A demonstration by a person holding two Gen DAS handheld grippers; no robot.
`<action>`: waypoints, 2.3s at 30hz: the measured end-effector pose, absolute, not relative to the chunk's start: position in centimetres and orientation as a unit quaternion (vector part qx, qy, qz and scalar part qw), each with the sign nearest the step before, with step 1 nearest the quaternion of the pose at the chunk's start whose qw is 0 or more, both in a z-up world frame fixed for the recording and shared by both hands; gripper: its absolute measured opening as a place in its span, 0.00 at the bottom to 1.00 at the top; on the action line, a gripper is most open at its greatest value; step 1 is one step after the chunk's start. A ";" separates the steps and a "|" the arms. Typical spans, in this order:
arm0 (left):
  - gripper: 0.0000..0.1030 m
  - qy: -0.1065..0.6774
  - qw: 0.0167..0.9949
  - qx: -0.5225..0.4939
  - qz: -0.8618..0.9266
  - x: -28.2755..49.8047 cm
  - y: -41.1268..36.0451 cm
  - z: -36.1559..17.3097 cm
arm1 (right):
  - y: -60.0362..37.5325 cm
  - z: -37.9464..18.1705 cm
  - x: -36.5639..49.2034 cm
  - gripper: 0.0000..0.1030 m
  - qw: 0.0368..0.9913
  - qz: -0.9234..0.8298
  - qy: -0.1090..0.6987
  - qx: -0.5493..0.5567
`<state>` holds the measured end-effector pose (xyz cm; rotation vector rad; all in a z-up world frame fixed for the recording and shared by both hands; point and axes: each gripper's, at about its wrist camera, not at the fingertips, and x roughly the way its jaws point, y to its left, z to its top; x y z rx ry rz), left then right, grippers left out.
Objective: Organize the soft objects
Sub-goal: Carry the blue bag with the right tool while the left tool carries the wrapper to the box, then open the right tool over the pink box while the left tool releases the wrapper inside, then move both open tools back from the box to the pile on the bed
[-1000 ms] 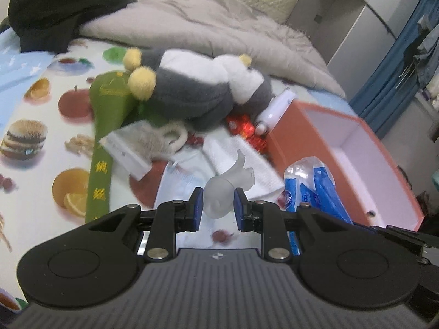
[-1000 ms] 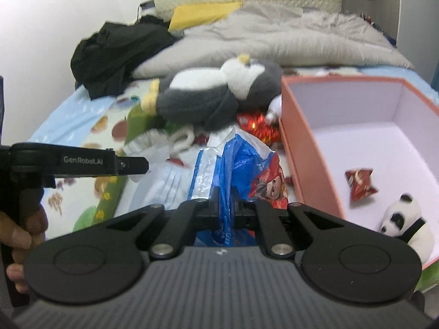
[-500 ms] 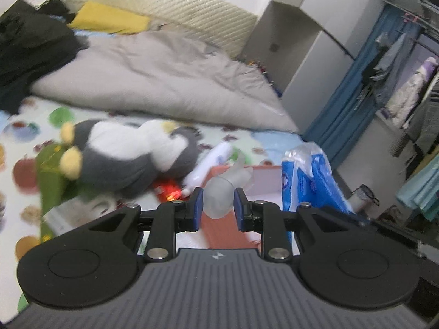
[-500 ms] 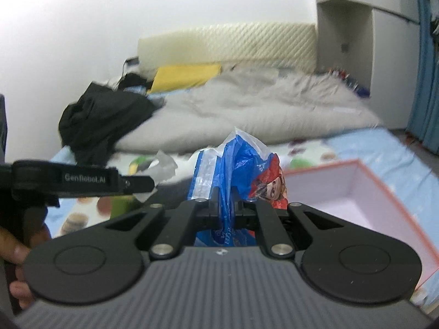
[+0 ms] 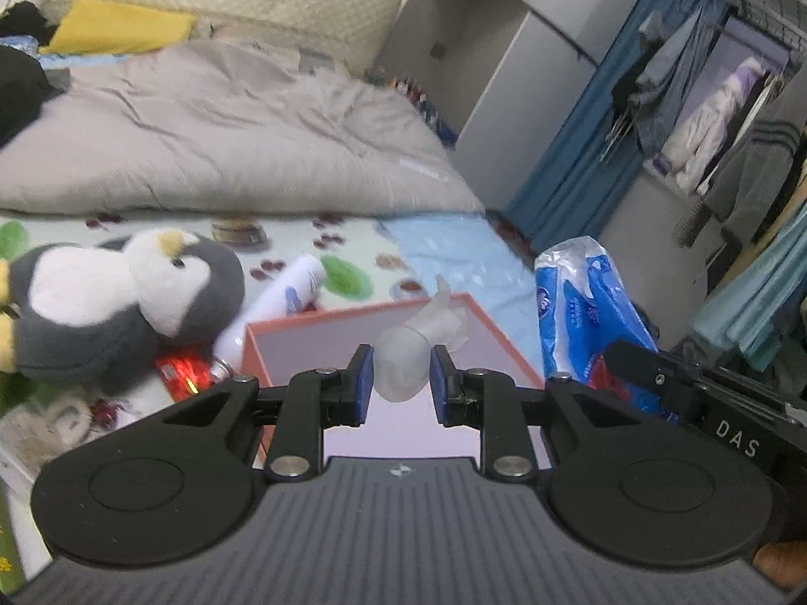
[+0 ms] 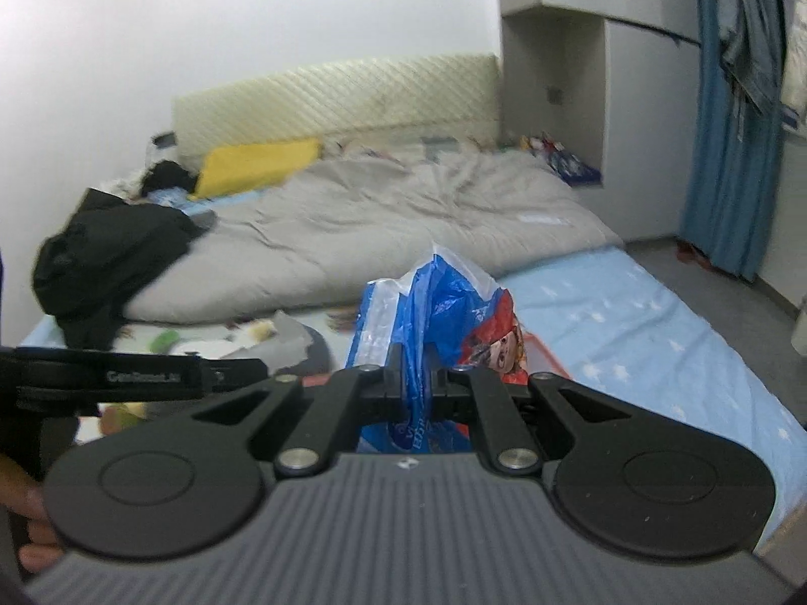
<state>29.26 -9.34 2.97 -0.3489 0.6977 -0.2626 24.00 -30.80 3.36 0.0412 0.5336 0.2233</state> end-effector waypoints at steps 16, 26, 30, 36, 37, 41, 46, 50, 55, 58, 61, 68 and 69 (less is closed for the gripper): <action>0.28 0.445 0.871 -0.132 -0.161 33.3 -15.5 -5.4 | -37.5 -7.4 27.1 0.10 0.911 0.043 0.406 0.063; 0.46 0.430 0.880 -0.110 -0.166 32.1 -15.6 -4.2 | -37.6 -6.0 26.2 0.42 0.921 0.047 0.382 0.070; 0.46 0.399 0.895 -0.098 -0.173 30.6 -14.9 -1.7 | -36.9 -4.0 25.3 0.42 0.931 0.057 0.353 0.073; 0.46 0.350 0.917 -0.083 -0.175 27.8 -13.4 1.9 | -35.3 -0.6 22.8 0.42 0.948 0.083 0.298 0.072; 0.46 0.341 0.920 -0.083 -0.175 27.3 -13.0 2.4 | -34.9 -0.1 22.4 0.42 0.951 0.087 0.290 0.068; 0.46 0.320 0.928 -0.083 -0.170 25.3 -11.6 3.8 | -33.6 1.4 20.6 0.42 0.956 0.109 0.265 0.065; 0.46 0.305 0.935 -0.088 -0.157 22.4 -9.5 4.3 | -32.5 1.9 18.3 0.42 0.958 0.127 0.246 0.075; 0.46 0.300 0.939 -0.090 -0.143 19.8 -7.9 3.9 | -31.4 1.8 16.4 0.42 0.958 0.143 0.237 0.078; 0.46 0.301 0.940 -0.096 -0.128 17.4 -5.8 3.0 | -30.1 1.5 14.3 0.42 0.957 0.155 0.233 0.078; 0.46 0.307 0.938 -0.105 -0.122 16.4 -4.7 2.3 | -29.2 1.2 13.5 0.42 0.956 0.159 0.234 0.074; 0.46 0.309 0.940 -0.099 -0.110 15.0 -4.0 1.5 | -28.0 0.6 12.7 0.42 0.953 0.170 0.240 0.067; 0.46 0.333 0.932 -0.115 -0.087 12.6 -2.2 -1.6 | -25.4 -1.5 10.8 0.42 0.948 0.190 0.253 0.038; 0.46 0.338 0.930 -0.117 -0.085 12.3 -1.9 -2.1 | -25.2 -1.8 10.6 0.42 0.946 0.193 0.257 0.037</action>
